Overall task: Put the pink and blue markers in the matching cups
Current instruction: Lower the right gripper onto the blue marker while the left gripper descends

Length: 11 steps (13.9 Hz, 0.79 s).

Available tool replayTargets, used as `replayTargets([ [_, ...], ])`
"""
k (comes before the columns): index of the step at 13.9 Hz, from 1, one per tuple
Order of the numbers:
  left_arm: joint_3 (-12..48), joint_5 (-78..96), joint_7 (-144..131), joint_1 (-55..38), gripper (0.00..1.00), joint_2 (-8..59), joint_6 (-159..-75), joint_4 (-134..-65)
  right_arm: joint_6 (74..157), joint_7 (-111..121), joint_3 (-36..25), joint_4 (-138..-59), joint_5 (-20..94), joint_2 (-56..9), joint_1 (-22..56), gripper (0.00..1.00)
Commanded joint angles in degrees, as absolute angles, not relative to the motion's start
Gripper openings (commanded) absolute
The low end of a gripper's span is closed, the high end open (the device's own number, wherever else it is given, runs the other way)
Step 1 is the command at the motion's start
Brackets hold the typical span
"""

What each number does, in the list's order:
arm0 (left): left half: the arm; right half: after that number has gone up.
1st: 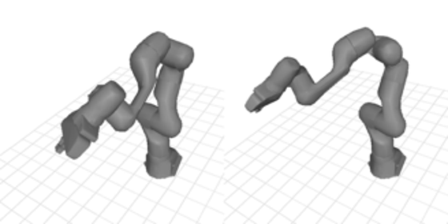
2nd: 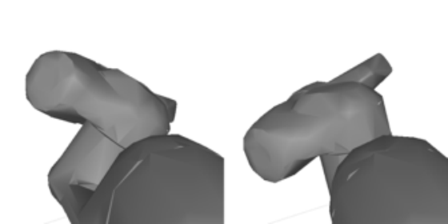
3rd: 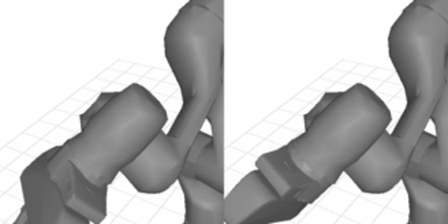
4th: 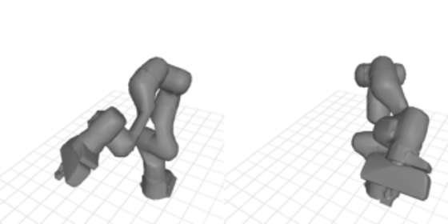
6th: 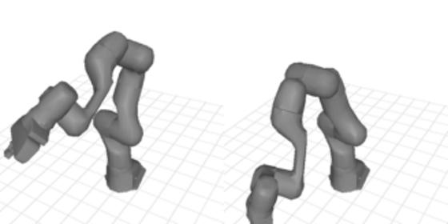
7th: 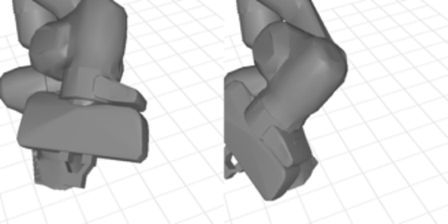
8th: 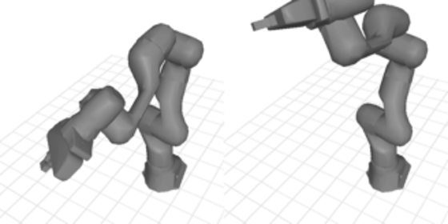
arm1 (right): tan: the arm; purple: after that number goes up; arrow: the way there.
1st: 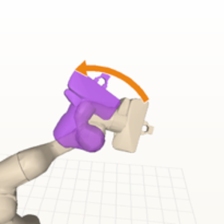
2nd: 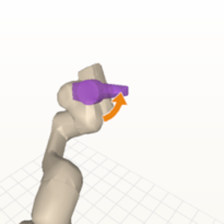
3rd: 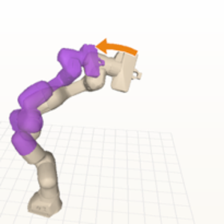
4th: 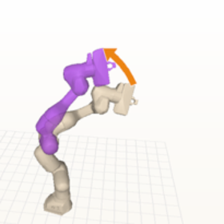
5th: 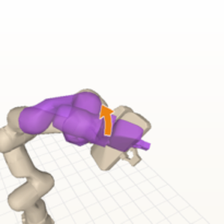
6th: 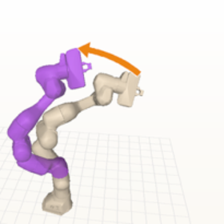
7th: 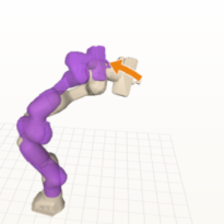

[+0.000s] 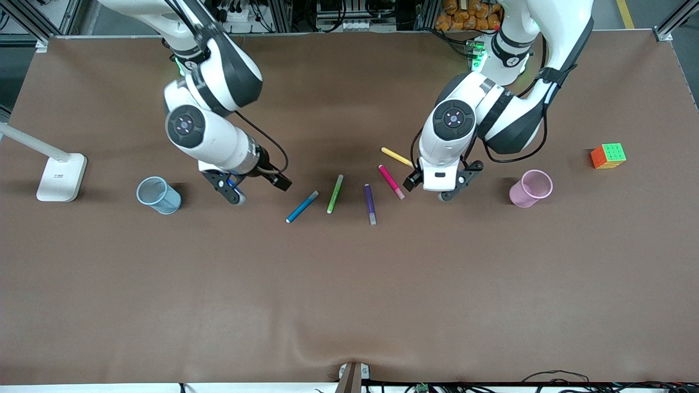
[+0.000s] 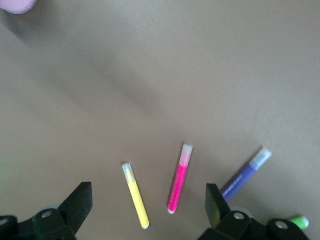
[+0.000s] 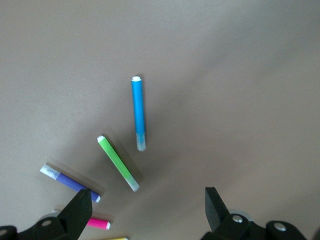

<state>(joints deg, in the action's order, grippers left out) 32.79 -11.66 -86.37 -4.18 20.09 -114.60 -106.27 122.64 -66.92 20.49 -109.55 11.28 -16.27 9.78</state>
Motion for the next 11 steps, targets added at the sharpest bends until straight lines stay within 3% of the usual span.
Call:
replayTargets([
  [1, 33.2, -16.1, -91.7, -4.4, 1.0, 20.7, -113.5, -105.6, 128.0, -69.1, 20.5, -111.1, 11.2, -18.8, 11.7, 1.0],
  [5, 33.3, -17.8, -92.6, -4.9, 1.0, 19.6, -113.0, -106.4, 132.0, -74.0, 20.5, -111.0, 9.9, -23.1, 14.2, 1.0],
  [11, 33.4, -19.7, -96.8, -6.3, 1.0, 20.6, -113.7, -108.5, 135.7, -85.7, 20.5, -110.9, -3.2, -29.6, 16.4, 0.98],
])
